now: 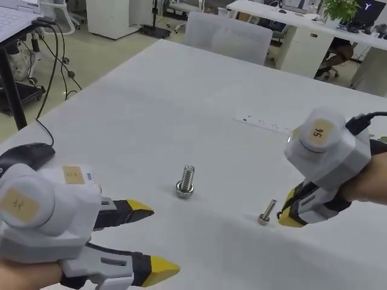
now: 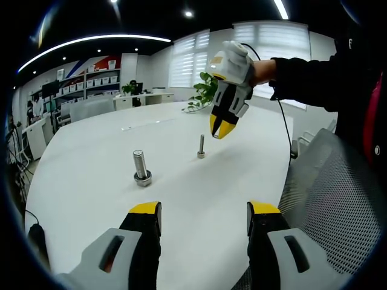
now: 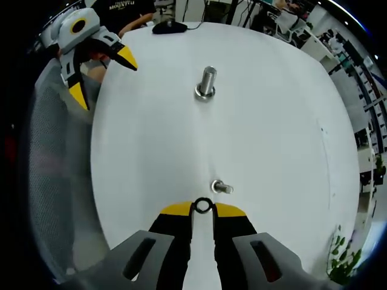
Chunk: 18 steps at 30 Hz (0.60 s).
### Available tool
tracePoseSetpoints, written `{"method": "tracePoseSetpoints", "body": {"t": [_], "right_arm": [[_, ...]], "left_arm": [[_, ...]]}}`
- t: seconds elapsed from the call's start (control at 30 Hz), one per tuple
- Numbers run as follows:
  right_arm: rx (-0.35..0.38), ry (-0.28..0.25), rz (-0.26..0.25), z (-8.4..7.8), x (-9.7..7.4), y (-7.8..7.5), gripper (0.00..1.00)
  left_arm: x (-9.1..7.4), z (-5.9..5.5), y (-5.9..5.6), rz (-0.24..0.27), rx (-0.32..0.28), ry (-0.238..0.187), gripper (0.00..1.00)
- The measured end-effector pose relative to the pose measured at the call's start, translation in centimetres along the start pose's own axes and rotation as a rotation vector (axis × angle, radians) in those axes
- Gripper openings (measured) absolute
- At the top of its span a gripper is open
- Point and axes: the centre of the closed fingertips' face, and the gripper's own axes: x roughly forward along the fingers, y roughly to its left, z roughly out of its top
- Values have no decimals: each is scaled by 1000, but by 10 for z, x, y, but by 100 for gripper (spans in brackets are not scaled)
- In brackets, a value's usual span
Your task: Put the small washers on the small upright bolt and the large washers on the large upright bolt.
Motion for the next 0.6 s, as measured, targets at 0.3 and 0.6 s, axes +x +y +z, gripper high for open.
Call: {"method": "tracePoseSetpoints", "body": {"t": [0.3, 0.6], "right_arm": [[-10, -14, -30, 11, -3, -12, 13], [-19, -4, -40, 11, -2, -19, 13]], "left_arm": [[1, -1, 1, -1, -2, 4, 56], [3, 0, 2, 2, -4, 6, 56]]}}
